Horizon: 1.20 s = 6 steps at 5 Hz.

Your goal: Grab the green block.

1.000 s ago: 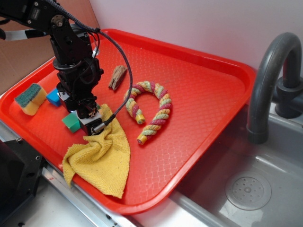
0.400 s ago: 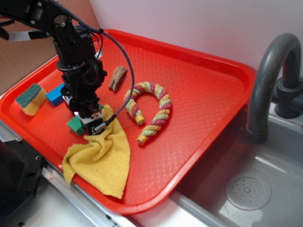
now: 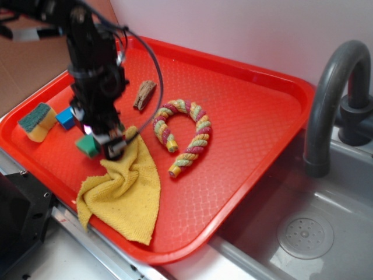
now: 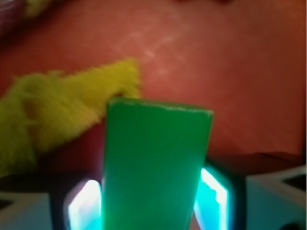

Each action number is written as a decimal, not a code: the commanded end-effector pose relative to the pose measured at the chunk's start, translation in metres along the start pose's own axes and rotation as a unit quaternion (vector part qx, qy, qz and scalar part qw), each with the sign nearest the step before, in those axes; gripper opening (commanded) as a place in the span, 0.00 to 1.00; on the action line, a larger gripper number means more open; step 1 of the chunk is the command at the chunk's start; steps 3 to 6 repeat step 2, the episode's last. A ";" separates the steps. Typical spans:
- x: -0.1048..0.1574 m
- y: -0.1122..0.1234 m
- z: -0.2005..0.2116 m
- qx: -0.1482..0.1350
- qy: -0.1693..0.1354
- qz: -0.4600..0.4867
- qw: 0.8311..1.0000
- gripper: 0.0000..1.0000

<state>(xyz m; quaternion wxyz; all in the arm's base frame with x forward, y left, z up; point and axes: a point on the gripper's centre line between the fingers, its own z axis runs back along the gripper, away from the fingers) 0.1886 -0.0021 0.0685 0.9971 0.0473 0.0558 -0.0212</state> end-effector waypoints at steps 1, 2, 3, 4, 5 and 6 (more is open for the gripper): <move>0.003 0.025 0.115 -0.022 -0.105 0.066 0.992 0.00; 0.004 0.021 0.147 -0.012 -0.125 -0.012 0.992 0.00; 0.004 0.021 0.147 -0.012 -0.125 -0.012 0.992 0.00; 0.004 0.021 0.147 -0.012 -0.125 -0.012 0.992 0.00; 0.004 0.021 0.147 -0.012 -0.125 -0.012 0.992 0.00; 0.004 0.021 0.147 -0.012 -0.125 -0.012 0.992 0.00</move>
